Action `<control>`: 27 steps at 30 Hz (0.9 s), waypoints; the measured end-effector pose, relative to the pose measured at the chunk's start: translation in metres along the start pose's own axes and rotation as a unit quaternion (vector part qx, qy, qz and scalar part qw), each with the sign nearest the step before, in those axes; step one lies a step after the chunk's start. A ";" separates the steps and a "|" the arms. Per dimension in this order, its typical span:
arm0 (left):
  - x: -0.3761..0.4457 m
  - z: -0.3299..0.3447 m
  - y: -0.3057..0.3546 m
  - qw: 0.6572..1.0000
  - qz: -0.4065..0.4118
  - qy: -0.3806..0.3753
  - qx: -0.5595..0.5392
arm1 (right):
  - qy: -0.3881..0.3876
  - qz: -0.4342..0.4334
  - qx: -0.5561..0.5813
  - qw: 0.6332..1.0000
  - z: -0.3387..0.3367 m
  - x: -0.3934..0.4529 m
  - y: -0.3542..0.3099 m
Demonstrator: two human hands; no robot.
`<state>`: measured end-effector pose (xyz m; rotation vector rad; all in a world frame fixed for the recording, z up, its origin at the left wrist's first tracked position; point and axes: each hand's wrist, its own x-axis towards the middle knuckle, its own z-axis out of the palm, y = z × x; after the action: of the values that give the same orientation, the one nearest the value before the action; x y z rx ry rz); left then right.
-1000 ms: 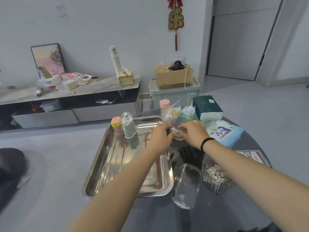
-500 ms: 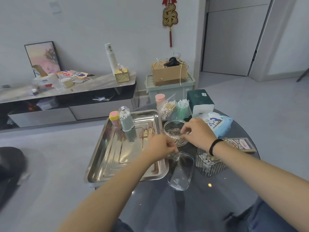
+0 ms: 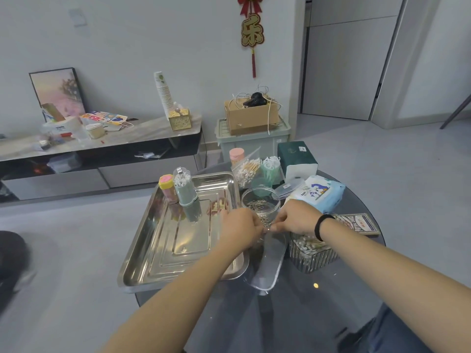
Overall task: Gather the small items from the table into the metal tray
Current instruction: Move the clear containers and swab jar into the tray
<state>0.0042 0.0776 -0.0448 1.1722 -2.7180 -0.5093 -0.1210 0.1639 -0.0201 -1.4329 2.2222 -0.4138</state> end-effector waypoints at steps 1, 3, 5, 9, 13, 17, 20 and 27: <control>0.001 -0.006 -0.002 0.999 0.001 0.011 -0.031 | 0.009 -0.009 0.027 1.000 -0.002 -0.002 0.000; 0.000 -0.019 -0.003 0.997 0.009 0.030 -0.072 | 0.022 -0.026 0.081 0.996 -0.010 -0.005 -0.003; 0.002 -0.032 0.000 0.992 0.019 0.055 -0.116 | 0.032 -0.041 0.122 0.991 -0.020 -0.006 -0.008; 0.012 -0.053 0.007 0.967 0.006 0.074 -0.242 | 0.053 -0.041 0.182 0.981 -0.047 -0.003 -0.019; 0.022 -0.073 0.006 0.930 -0.039 0.003 -0.365 | 0.112 -0.047 0.175 0.977 -0.069 0.004 -0.026; 0.025 -0.079 -0.005 0.923 -0.017 -0.070 -0.377 | 0.155 -0.034 0.256 0.954 -0.076 0.014 -0.023; 0.031 -0.077 -0.010 0.874 -0.035 -0.103 -0.473 | 0.151 -0.015 0.363 0.919 -0.071 0.019 -0.014; 0.065 -0.083 0.000 0.938 0.066 -0.034 -0.338 | -0.037 0.048 0.447 0.892 -0.078 0.039 0.010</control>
<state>-0.0191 0.0093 0.0322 0.7834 -2.3143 -1.3390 -0.1836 0.1327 0.0324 -0.8037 1.6373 -1.1366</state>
